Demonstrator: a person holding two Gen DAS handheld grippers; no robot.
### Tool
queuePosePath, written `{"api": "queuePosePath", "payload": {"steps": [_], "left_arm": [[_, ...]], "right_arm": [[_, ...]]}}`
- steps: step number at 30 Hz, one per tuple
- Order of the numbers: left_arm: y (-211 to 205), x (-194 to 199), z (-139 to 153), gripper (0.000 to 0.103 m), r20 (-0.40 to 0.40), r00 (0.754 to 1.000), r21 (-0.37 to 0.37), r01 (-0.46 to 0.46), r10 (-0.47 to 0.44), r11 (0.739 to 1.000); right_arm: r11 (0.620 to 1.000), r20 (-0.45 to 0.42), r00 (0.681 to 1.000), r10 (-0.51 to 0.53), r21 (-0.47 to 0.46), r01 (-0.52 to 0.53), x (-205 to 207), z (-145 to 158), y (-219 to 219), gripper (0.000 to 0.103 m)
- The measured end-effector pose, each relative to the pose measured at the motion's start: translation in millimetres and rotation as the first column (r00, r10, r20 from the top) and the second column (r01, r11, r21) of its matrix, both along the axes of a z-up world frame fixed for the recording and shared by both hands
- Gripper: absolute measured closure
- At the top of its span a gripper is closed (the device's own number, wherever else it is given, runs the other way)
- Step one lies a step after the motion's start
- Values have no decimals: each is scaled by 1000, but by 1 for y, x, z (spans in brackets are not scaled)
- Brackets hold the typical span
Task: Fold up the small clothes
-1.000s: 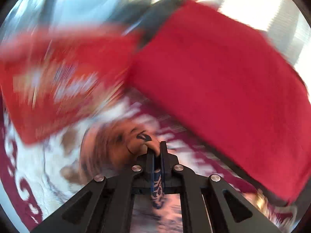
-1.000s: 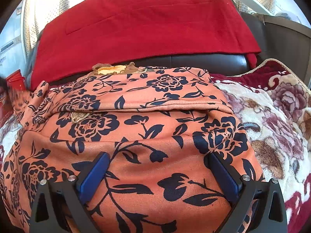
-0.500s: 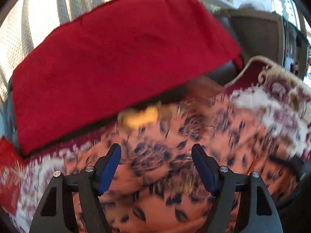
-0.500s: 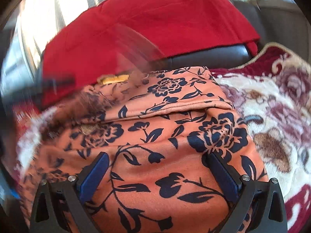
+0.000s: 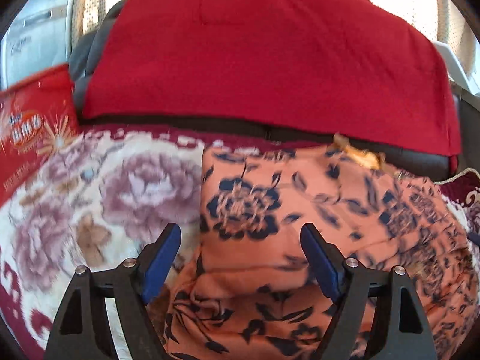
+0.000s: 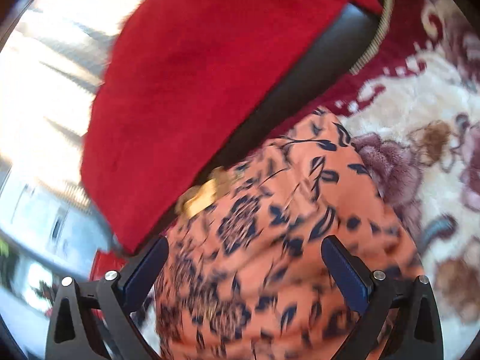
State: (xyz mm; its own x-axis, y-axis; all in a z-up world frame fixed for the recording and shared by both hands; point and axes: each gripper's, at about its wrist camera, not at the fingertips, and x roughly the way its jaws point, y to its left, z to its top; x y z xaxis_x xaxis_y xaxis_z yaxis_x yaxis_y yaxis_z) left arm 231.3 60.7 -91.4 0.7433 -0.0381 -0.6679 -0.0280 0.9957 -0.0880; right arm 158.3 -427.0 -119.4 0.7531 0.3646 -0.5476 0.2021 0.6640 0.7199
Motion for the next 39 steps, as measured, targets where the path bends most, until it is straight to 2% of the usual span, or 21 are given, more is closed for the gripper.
{"api": "queuePosePath", "payload": {"steps": [2,5,7,9,10,12,15,17,18,19,20,22,24,27,30,32,34,35,37,38,39], "left_arm": [[2,-5,-14,21,-17,1000,-5,2,-3,1000],[7,0,-21,21,-44,999,-40,2,-4,999],[8,2,-24,21,-51,999,-52,0,-3,999],[8,4,-27,21,-69,998,-58,1,-5,998],[9,5,-28,21,-75,997,-64,1,-5,998],[11,5,-27,21,-73,997,-73,-5,-1,997],[14,2,-23,21,-54,998,-82,-29,25,996],[16,0,-19,21,-30,999,-87,-39,37,995],[15,-2,-17,21,-21,999,-87,-39,37,995],[14,-3,-15,21,-10,999,-86,-34,33,996],[13,-4,-14,21,-6,1000,-82,-28,27,996],[11,-3,-15,20,-5,1000,-71,-21,20,997],[10,-1,-16,14,-17,1000,-67,-19,18,998],[5,8,-25,13,-77,997,-41,-19,16,999],[2,14,-33,13,-122,993,-26,-12,9,1000],[3,14,-34,12,-124,992,-29,-16,12,999],[3,14,-35,11,-126,992,-30,-17,13,999],[3,14,-35,11,-127,992,-31,-18,14,999],[4,15,-36,11,-127,992,-33,-17,13,999],[5,15,-36,11,-128,992,-33,-18,13,999],[6,16,-37,10,-129,992,-36,-18,13,999]], "right_arm": [[999,-77,996,-49,-14,48,21,-11,-6,1],[996,-120,991,-60,-65,52,39,-15,-1,3],[987,-149,988,-48,-156,25,51,-8,11,23],[959,-209,978,-23,-282,-38,64,-2,27,93],[935,-236,972,-13,-348,-72,69,2,38,95],[873,-208,978,-17,-479,-87,65,21,58,96],[777,-83,996,-16,-628,-40,29,56,90,96],[730,-81,995,-57,-684,-14,17,44,95,95],[733,-117,991,-68,-679,-29,17,30,92,91],[758,-168,983,-71,-650,-57,22,12,87,87],[815,-238,970,-52,-571,-96,27,-11,76,84],[849,-181,982,-57,-526,-48,18,-9,67,77],[862,-158,986,-59,-506,-29,14,5,67,32],[831,-64,995,-72,-556,24,0,37,68,30],[860,39,999,-31,-509,47,-9,61,75,28],[891,66,996,55,-454,-19,-2,64,83,20],[906,31,994,107,-415,-84,10,49,86,17],[909,-49,991,124,-395,-134,21,28,87,16],[917,-193,976,100,-363,-166,37,-4,84,18],[916,-171,981,91,-373,-149,35,-3,85,18],[902,-138,987,84,-411,-134,33,10,92,17]]}}
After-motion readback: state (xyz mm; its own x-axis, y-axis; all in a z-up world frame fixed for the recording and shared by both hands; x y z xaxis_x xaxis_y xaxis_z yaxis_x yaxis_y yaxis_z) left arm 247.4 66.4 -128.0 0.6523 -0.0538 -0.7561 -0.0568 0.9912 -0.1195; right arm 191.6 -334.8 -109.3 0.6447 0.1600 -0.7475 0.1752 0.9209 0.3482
